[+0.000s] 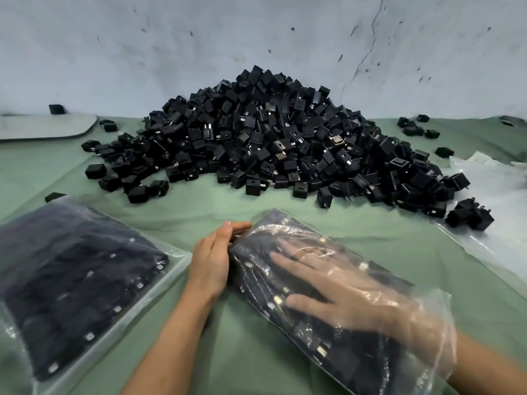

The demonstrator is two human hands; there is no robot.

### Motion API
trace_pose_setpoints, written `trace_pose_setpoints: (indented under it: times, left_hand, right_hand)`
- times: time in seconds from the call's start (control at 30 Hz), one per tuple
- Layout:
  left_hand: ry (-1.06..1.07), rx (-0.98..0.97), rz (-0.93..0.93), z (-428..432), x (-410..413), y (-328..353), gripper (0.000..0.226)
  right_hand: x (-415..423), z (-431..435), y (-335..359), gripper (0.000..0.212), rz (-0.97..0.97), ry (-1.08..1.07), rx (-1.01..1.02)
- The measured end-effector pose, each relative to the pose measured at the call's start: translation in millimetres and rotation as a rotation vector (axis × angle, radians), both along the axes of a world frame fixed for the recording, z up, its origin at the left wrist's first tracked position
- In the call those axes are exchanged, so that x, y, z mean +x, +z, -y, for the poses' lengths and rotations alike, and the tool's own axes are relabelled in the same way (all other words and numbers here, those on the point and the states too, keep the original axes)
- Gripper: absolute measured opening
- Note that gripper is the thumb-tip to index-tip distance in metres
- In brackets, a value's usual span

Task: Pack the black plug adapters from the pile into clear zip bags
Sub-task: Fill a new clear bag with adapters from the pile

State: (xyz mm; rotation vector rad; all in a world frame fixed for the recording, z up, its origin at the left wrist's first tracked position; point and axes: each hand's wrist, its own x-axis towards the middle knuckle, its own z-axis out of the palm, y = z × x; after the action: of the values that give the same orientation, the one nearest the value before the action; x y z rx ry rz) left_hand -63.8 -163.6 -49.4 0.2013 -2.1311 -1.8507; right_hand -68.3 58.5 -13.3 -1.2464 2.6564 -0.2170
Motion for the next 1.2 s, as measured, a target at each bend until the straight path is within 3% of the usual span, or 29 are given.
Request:
trace_pose_setpoints:
  times: [0.57, 0.9, 1.2]
  left_hand:
    - [-0.022, -0.077, -0.029, -0.5, 3.2, 4.1, 0.051]
    - [-0.042, -0.081, -0.027, 0.2, 3.6, 4.8, 0.05]
    - [-0.04, -0.279, -0.021, 0.3, 3.6, 6.8, 0.022]
  right_hand:
    - [0.3, 8.7, 5.6, 0.071, -0.01, 0.011, -0.023]
    - [-9.7, 16.6, 1.7, 0.056, 0.018, 0.029, -0.046]
    - [-6.9, 17.8, 0.9, 0.056, -0.025, 0.013, -0.055]
